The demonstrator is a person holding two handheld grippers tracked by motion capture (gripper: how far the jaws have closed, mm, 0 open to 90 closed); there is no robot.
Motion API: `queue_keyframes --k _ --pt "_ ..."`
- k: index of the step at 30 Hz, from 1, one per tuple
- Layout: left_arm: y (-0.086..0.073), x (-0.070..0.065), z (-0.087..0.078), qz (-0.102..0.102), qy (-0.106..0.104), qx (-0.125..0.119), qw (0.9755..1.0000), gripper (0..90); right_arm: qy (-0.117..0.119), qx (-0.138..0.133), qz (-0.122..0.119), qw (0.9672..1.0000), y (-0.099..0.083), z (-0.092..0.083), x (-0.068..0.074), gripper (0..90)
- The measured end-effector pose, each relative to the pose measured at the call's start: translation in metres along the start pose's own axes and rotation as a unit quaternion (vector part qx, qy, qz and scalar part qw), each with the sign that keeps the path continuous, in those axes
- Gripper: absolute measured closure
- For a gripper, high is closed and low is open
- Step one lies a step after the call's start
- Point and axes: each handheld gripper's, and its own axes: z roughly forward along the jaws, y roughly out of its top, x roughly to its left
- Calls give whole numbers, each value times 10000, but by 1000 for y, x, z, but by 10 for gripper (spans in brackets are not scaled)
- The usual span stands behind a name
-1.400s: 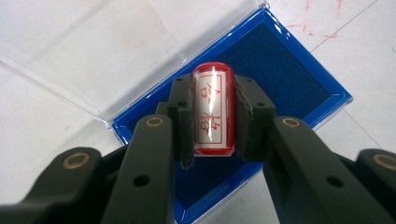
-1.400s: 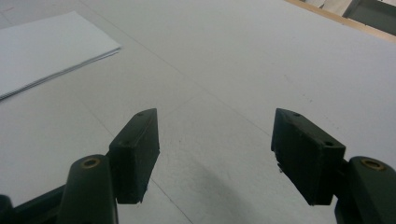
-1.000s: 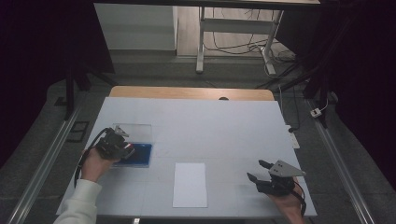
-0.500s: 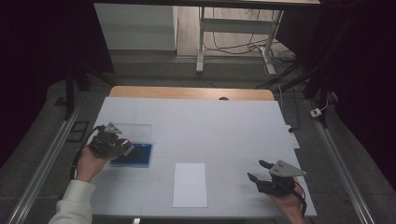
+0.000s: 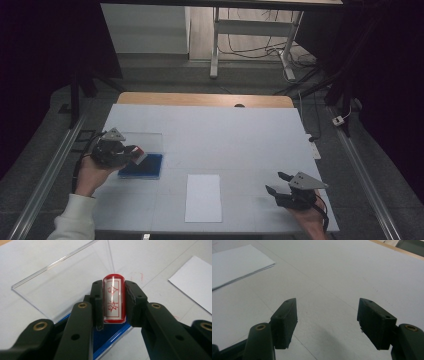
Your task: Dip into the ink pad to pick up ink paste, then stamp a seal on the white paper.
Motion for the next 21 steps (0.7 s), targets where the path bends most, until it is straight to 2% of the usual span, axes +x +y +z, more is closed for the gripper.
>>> queue_keyframes --k 6,9,21 --pt "0 -1 -2 -25 -103 -104 9999 706 -61 6 -20 10000 0 -2 -1 319" --pt "1 -3 -3 -23 -232 -185 9996 706 -55 2 -13 10000 0 -2 -2 320" --pt "7 -14 -1 124 -581 -299 9978 705 -77 24 -11 10000 -1 -1 -1 320"
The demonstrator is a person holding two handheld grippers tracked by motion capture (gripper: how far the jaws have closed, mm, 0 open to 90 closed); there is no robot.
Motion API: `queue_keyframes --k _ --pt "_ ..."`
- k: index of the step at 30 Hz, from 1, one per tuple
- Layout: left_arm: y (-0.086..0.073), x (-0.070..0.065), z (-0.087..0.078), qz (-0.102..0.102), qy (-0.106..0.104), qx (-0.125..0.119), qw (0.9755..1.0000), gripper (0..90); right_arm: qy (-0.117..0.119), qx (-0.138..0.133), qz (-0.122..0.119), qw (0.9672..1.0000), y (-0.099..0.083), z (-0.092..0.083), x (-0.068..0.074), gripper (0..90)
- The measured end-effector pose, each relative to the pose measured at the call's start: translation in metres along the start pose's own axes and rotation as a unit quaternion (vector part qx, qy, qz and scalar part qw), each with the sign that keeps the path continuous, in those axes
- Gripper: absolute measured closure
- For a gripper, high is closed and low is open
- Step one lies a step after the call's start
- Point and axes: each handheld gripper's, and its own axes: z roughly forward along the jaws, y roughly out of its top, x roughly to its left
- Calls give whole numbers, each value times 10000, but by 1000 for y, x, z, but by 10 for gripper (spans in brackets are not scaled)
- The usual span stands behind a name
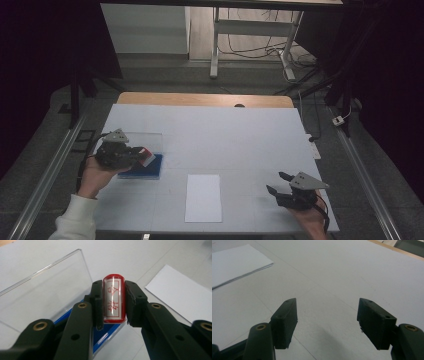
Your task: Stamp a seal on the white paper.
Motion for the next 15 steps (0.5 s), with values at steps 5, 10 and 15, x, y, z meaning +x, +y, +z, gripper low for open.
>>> queue_keyframes --k 5,10,15 --pt "3 -6 1 77 -69 -10 9999 705 26 5 0 10000 0 0 0 321" --pt "8 -15 4 197 -134 -16 9997 705 21 -6 1 10000 0 0 0 320" --pt "12 -24 7 330 -245 -16 9992 705 34 -21 -16 10000 0 1 0 321"
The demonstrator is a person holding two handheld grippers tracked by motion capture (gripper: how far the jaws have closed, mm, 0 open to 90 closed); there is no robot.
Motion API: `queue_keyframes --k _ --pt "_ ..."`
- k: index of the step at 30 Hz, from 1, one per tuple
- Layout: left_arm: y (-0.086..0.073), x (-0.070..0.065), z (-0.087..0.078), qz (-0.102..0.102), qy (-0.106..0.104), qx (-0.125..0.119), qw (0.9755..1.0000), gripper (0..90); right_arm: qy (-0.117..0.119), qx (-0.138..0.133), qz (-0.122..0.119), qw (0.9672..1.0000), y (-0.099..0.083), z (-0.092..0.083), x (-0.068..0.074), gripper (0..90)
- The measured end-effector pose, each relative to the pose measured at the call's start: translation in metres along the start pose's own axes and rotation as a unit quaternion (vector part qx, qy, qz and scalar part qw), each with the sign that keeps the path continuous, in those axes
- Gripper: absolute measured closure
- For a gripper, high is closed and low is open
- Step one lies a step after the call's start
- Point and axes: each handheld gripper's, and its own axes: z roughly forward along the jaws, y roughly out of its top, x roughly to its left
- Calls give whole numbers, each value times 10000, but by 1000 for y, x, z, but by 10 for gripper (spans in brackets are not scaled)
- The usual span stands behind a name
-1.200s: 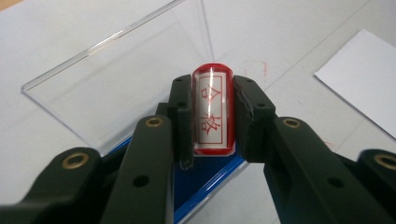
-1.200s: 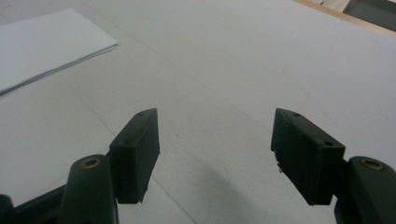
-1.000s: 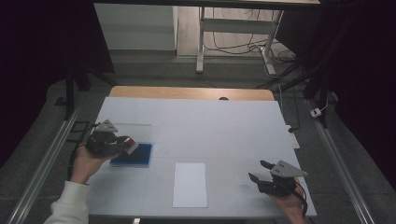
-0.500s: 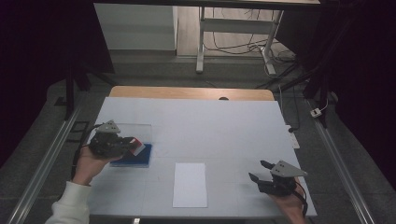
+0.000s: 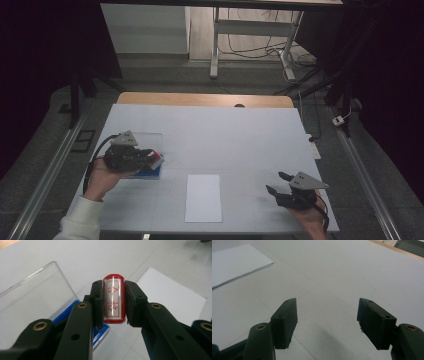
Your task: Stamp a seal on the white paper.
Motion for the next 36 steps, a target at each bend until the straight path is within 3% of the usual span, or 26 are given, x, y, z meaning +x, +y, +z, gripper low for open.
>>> queue_keyframes --k 36 --pt "17 -39 28 485 -510 138 9974 705 10 42 -6 10000 -1 2 0 321"
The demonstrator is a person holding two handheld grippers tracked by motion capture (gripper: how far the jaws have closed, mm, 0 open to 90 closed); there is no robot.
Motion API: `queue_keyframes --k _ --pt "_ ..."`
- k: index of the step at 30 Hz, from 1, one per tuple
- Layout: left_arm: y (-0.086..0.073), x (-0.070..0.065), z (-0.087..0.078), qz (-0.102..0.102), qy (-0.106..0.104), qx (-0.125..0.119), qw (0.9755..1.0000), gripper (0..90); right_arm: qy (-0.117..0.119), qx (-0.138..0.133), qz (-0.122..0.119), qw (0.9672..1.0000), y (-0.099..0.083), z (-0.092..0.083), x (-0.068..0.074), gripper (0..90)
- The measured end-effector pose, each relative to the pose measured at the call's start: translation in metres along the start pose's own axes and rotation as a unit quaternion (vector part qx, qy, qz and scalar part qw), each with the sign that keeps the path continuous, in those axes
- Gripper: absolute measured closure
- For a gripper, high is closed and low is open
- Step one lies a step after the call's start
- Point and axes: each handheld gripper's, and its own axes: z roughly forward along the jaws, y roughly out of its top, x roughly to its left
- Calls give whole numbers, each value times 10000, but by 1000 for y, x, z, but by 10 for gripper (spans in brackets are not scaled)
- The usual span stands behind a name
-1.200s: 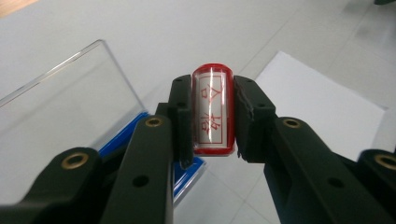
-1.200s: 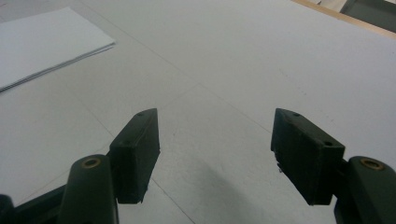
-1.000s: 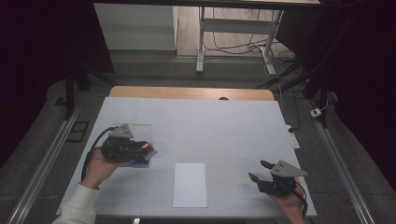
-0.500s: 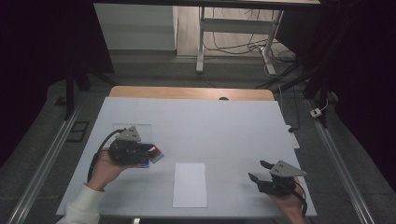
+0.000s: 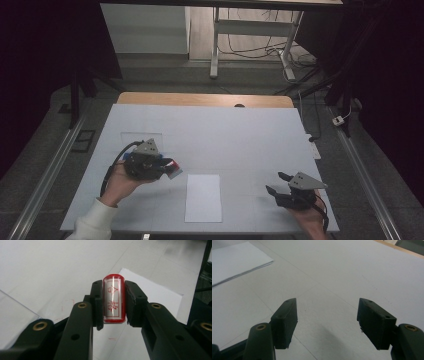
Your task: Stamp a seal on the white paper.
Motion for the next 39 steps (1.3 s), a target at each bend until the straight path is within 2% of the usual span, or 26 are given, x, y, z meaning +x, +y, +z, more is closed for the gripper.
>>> queue_keyframes --k 10,19,34,39 --pt "7 -17 16 183 -276 58 9994 705 5 -4 0 10000 0 0 0 321" --pt "11 -30 35 363 -464 246 9980 705 4 13 2 10000 0 1 0 322" --pt "16 -47 59 572 -586 415 9958 705 -9 70 -25 10000 0 1 1 323" --pt "17 -51 67 665 -506 556 9950 705 -16 74 -18 10000 0 1 1 323"
